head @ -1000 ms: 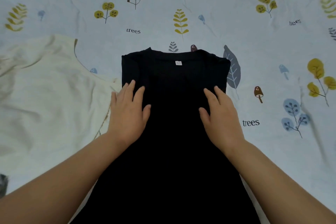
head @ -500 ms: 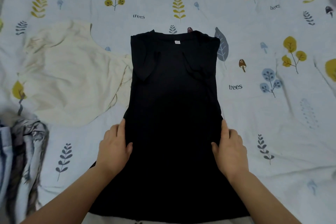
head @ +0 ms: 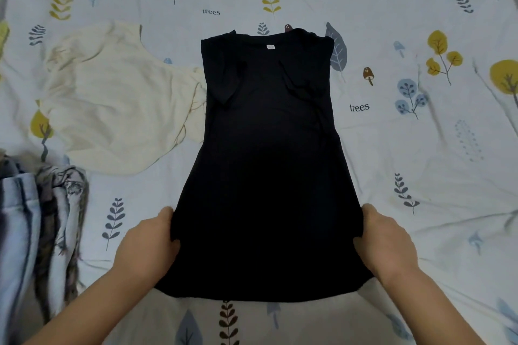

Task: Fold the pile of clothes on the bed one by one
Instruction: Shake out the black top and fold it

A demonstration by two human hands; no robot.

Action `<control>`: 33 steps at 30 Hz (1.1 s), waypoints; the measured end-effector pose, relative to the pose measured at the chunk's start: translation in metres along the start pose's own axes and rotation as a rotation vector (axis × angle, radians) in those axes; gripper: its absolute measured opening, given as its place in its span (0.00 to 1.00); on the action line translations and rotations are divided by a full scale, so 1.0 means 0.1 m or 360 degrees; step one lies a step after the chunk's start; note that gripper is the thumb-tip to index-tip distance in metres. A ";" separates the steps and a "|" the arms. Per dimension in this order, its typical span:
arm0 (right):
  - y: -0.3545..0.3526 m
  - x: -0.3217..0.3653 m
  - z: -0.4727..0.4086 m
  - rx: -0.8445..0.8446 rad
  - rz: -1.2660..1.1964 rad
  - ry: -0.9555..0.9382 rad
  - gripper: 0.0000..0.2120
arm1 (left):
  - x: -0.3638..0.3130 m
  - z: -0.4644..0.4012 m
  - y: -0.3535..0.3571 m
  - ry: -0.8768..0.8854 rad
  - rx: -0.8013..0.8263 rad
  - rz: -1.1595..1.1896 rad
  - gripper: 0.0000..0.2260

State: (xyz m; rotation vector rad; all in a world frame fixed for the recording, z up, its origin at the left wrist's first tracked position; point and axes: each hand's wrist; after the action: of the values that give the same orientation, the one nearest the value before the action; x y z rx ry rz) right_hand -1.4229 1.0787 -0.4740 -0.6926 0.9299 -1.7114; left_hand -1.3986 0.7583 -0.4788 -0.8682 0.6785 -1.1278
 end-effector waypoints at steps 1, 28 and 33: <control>-0.03 0.05 0.07 -0.0093 0.0139 -0.0035 0.11 | -0.07 0.07 -0.02 0.0050 -0.0035 -0.0050 0.10; 0.69 0.24 0.22 -0.0096 -0.0433 -0.0408 0.24 | -0.23 0.22 0.72 0.0212 0.0207 0.1073 0.29; 0.63 0.08 0.47 -0.0001 -0.0607 -0.0446 0.12 | -0.20 0.48 0.67 0.0003 0.0272 0.1317 0.16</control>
State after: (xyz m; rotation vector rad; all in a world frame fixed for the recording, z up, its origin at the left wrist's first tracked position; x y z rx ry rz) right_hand -1.3553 1.0480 -0.5017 -1.1337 0.6291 -1.8777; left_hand -1.3333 0.8005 -0.5116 -0.3639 0.8207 -0.4278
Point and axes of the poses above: each hand's wrist, its own z-axis away from the middle knuckle, its own y-axis out of the palm, x = y × z, and after that the axes turned 3 degrees about -x, right-handed
